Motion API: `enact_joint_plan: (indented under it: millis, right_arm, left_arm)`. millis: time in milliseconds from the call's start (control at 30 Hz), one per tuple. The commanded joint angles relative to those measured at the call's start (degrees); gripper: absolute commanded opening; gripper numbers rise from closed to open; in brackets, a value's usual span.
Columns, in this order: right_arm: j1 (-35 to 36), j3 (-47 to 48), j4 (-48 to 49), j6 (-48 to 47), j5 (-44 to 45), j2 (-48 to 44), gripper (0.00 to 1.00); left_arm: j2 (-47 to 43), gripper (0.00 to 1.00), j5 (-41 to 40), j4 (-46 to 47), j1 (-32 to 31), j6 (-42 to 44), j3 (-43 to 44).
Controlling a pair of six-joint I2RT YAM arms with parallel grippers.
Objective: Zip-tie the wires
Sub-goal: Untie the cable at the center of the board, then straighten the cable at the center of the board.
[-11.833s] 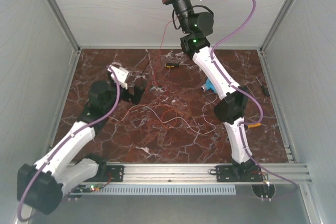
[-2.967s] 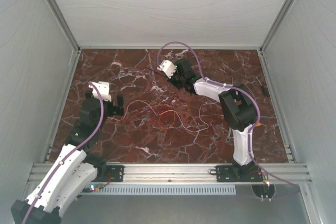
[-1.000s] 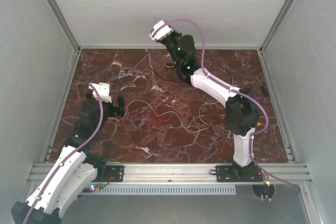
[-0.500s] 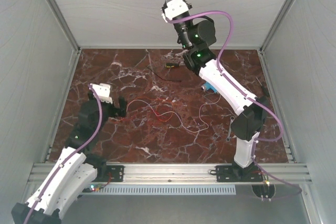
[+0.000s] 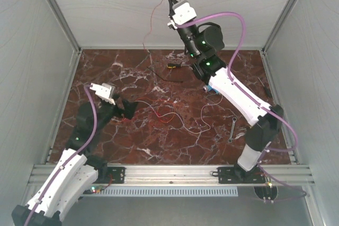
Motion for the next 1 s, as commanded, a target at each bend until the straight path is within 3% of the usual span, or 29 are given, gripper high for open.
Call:
enact_joint_plan:
  millis: [0,300,500,800,967]
  right_arm:
    - [2.83,-5.07,2.44,5.55,0.44,-8.85,0.0]
    - [11.83,-13.62,0.56,0.95,4.59,-17.53,0.0]
    - [17.14,-19.25,0.86,-1.49,6.44,-22.55,0.0]
    - [24.56,-23.7,2.37,-3.38,5.91,-26.57,0.0]
    - [26.78,-23.48,2.11,-4.57,5.36,-25.96,0.0]
  left_arm:
    - [-0.63,1.0,7.05,9.24,0.06,-7.83,2.5]
    - [2.11,1.0,11.32,24.8,-0.74,-14.23,1.81]
    - [8.14,1.0,14.43,29.92,-6.87,-15.35,6.64]
    - [12.19,1.0,19.19,42.67,-8.92,-26.2,7.08]
    - [14.02,0.97,20.85,42.4,-8.87,-26.35,8.25]
